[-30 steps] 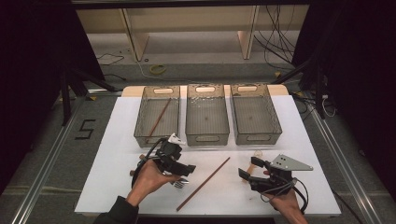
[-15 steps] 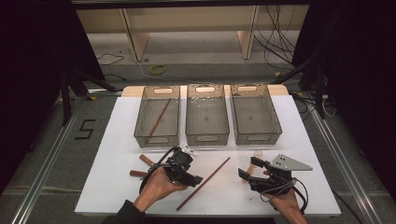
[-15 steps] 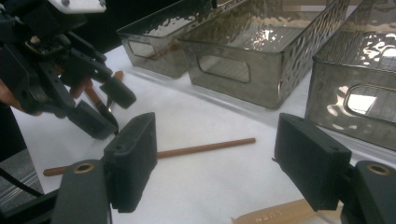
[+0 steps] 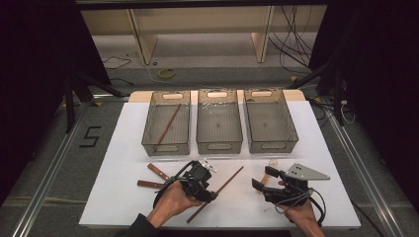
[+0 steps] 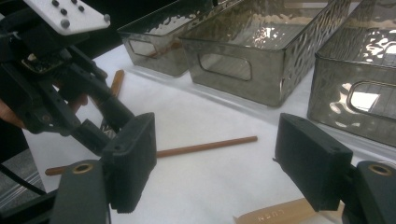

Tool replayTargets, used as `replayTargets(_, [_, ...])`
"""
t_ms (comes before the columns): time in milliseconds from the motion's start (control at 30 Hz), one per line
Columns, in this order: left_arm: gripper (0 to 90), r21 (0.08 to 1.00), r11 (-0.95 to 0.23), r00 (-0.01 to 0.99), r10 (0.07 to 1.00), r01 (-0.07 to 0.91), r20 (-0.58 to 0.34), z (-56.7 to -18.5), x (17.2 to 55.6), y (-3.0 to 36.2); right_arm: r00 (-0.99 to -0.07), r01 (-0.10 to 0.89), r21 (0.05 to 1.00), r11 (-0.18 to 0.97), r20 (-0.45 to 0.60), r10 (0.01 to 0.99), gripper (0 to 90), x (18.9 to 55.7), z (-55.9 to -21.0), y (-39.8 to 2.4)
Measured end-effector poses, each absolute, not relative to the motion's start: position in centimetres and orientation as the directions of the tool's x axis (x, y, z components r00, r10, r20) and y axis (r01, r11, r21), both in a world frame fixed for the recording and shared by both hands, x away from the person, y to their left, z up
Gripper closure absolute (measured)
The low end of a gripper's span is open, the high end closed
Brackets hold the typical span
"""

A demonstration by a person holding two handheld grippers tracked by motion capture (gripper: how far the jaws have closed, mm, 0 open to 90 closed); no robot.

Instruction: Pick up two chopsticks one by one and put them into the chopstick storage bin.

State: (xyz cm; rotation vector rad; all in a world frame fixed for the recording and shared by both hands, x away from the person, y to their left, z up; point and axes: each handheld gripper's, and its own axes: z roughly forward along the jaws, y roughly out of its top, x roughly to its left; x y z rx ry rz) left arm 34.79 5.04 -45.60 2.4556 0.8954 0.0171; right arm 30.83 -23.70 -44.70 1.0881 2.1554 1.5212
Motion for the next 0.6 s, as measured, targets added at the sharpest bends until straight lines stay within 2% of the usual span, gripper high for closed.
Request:
replayTargets(267, [59.7, 0.448, -0.695, 0.807, 0.579, 0.563, -0.115, -46.0, 34.5, 3.7, -0.674, 0.412, 0.898, 0.157, 0.184, 0.715, 30.0, 30.8, -44.7, -23.7])
replayTargets(600, [68.2, 0.423, -0.708, 0.81, 0.573, 0.565, -0.122, -46.4, 34.7, 3.4, -0.675, 0.413, 0.898, 0.155, 0.188, 0.713, 30.1, 30.8, -44.7, -23.7])
